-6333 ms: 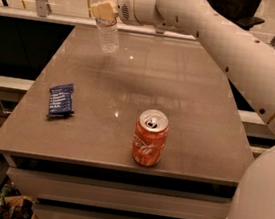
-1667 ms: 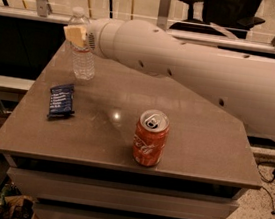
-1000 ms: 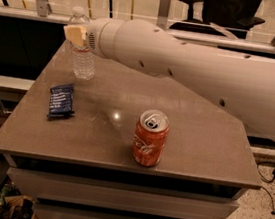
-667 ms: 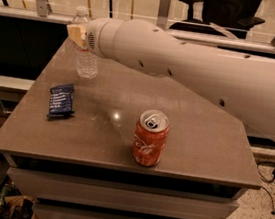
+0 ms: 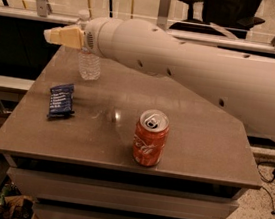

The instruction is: Move water bottle near rxbar blueberry

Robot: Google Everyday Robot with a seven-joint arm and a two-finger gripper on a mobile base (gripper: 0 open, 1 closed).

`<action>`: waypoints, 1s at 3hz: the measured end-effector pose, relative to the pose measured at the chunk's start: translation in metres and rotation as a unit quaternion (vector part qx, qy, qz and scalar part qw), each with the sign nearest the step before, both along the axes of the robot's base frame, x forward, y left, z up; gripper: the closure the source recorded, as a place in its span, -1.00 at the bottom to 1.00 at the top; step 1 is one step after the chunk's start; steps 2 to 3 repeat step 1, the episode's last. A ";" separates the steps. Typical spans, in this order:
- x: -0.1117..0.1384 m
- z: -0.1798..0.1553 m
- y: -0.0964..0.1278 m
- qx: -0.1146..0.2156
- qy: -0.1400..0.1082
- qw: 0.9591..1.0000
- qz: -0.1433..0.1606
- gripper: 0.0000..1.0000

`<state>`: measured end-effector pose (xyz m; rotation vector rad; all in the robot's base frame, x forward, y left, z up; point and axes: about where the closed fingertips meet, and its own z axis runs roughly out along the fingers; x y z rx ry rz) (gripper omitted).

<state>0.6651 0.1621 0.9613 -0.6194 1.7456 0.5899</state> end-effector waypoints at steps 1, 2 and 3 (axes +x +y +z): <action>0.000 0.000 0.000 0.000 0.000 1.000 0.000 -1.00; 0.000 0.000 0.000 0.000 0.000 1.000 0.000 -1.00; 0.000 0.000 0.000 0.000 0.000 1.000 0.000 -1.00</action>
Offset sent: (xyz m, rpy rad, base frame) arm 0.0000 0.0000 0.0000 0.0000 0.0000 0.0000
